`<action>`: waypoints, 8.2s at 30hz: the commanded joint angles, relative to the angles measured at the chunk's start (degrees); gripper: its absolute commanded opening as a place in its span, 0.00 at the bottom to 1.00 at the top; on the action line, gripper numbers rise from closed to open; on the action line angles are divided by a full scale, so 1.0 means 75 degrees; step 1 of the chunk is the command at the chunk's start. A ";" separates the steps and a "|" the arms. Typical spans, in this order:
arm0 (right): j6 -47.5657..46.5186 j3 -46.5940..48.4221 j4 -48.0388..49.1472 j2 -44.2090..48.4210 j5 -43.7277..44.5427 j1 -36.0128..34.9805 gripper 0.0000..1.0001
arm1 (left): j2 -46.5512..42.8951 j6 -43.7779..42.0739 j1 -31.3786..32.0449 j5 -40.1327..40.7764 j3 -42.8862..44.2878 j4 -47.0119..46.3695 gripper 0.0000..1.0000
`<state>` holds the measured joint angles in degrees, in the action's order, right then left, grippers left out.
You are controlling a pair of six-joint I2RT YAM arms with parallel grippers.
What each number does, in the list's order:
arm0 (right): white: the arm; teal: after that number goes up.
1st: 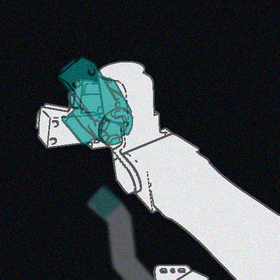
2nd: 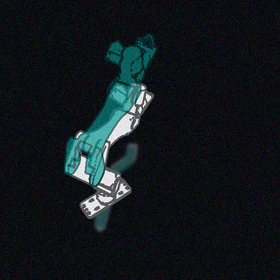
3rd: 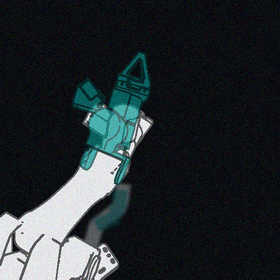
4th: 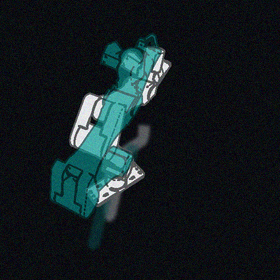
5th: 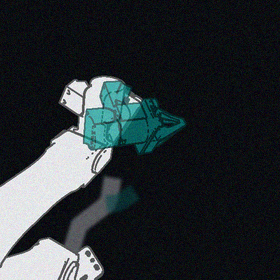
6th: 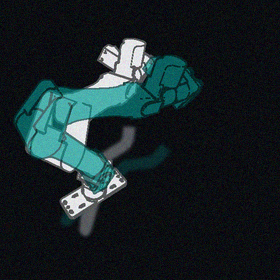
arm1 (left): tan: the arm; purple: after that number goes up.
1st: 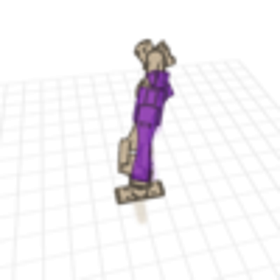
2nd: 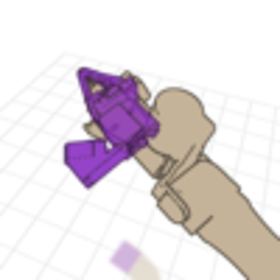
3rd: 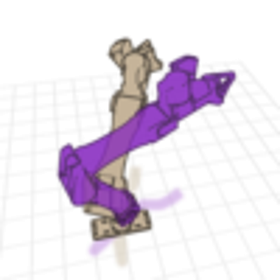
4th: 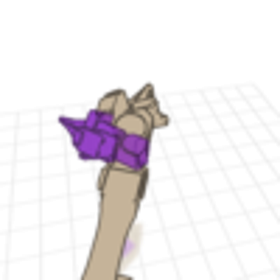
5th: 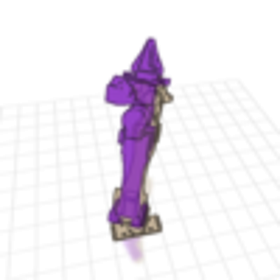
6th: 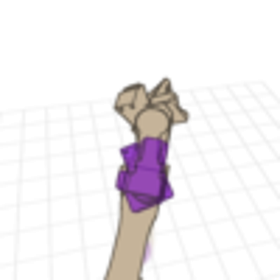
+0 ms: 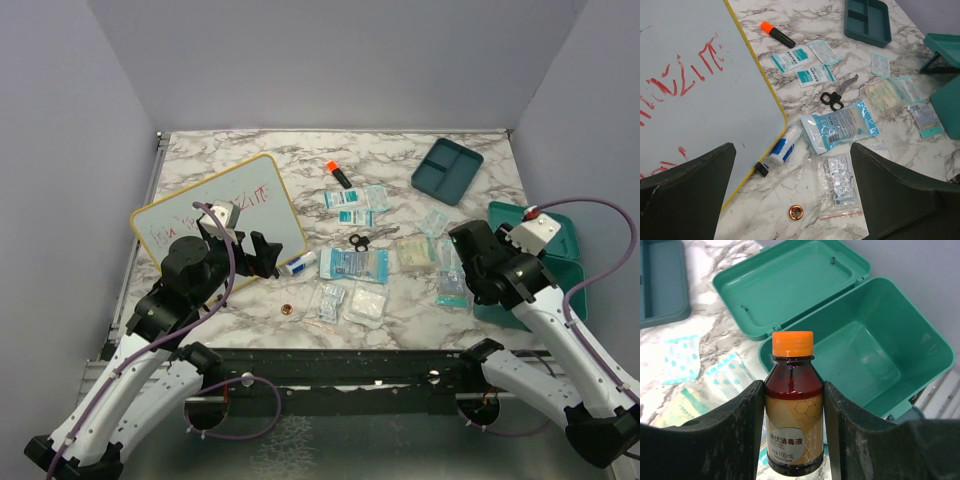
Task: Organize the medicine kit
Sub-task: Place the pill bottle in the medicine box, then pick up the medical item at the center of the board, then place the medical item at the medicine box.
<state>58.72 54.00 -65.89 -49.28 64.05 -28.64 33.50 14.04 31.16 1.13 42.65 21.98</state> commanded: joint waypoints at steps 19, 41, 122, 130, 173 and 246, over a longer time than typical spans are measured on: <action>-0.0247 -0.0383 0.0529 -0.0551 -0.0748 0.3243 0.17 | -0.0170 -0.0079 0.0051 0.0140 -0.0063 -0.0013 0.99; 0.2750 -0.0436 -0.0720 -0.1696 -0.1867 0.3429 0.26 | -0.0186 -0.0102 0.0053 0.0243 -0.0038 0.0028 0.99; -0.5833 0.0790 0.4705 -0.5626 -0.8394 0.2637 0.71 | 0.0339 -0.0339 0.0064 0.0689 -0.0072 -0.0206 0.99; -0.6161 0.0787 0.4851 -0.6048 -0.8435 0.2639 0.74 | 0.0236 -0.0357 0.0065 0.0733 -0.0097 -0.0212 0.99; -0.6618 0.1226 0.3787 -0.4262 -0.8711 0.2644 0.01 | 0.0153 -0.0323 0.0076 0.0447 -0.0109 -0.0235 0.99; -0.3735 0.2817 -0.1016 -0.4571 -0.2111 0.3245 0.01 | -0.0972 -0.0237 0.0620 0.0911 -0.0179 -0.0094 0.99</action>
<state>27.07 74.39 -70.81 -82.19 48.75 -4.75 26.30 12.16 35.29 6.94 42.17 21.08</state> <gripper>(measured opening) 0.015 0.988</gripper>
